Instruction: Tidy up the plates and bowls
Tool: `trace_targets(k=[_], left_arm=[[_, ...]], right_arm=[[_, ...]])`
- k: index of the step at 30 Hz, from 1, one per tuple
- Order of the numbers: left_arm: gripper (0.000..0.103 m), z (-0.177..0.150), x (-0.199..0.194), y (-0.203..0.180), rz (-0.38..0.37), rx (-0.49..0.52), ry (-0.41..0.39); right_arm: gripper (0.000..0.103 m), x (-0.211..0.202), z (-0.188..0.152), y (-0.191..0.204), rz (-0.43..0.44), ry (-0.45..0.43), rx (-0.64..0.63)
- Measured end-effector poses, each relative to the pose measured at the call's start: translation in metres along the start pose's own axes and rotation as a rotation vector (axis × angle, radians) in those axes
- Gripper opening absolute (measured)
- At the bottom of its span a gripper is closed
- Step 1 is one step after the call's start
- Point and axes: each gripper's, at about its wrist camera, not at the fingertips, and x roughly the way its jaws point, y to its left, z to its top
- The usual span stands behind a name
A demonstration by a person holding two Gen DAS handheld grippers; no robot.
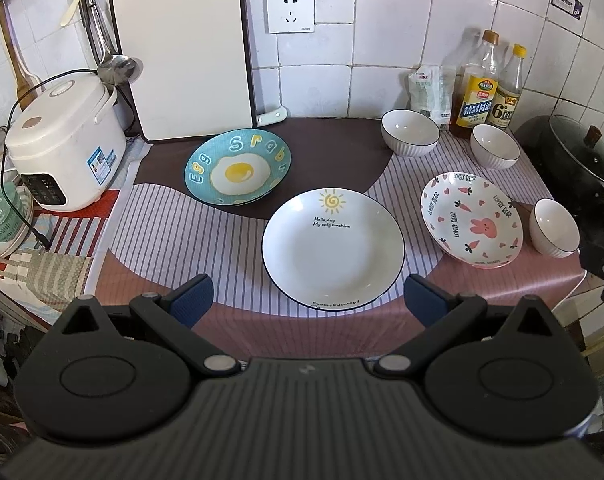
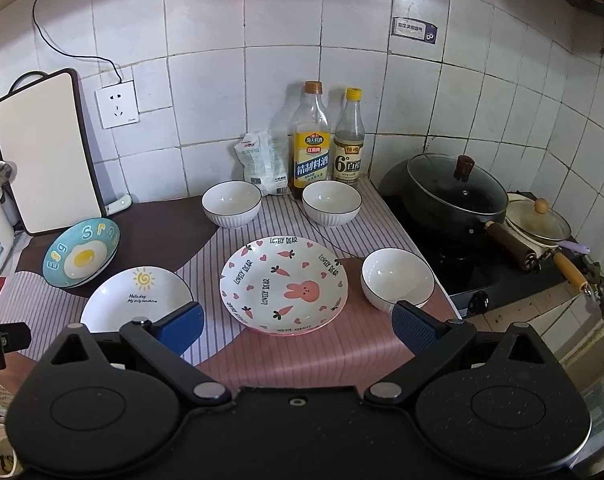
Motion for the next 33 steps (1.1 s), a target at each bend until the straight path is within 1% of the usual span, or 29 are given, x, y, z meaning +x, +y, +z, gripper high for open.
trace_targets(k=[4, 8, 14, 19, 22, 28, 31, 33], left_arm=[[0.103, -0.003, 0.000, 0.000, 0.006, -0.001, -0.014], [0.103, -0.008, -0.001, -0.004, 0.034, 0.019, -0.036], [0.103, -0.010, -0.003, -0.001, 0.052, 0.020, -0.058], [0.103, -0.010, -0.008, 0.003, 0.077, 0.023, -0.092], [0.103, -0.010, -0.009, 0.007, 0.075, 0.008, -0.099], [0.103, -0.012, -0.007, 0.009, 0.071, 0.001, -0.087], [0.103, -0.014, -0.004, 0.013, 0.054, 0.000, -0.094], [0.103, -0.014, -0.002, 0.015, 0.025, 0.030, -0.100]], right_arm=[[0.102, -0.001, -0.001, 0.000, 0.001, -0.004, -0.003], [0.102, -0.001, -0.002, 0.001, 0.002, -0.010, -0.009], [0.102, 0.000, -0.006, 0.004, 0.003, -0.019, -0.020], [0.102, -0.001, -0.010, 0.009, -0.004, -0.039, -0.070], [0.102, -0.001, -0.011, 0.013, -0.011, -0.043, -0.089], [0.102, -0.001, -0.013, 0.015, 0.002, -0.044, -0.095], [0.100, -0.003, -0.015, 0.018, 0.032, -0.048, -0.116], [0.100, -0.006, -0.017, 0.023, 0.065, -0.070, -0.138]])
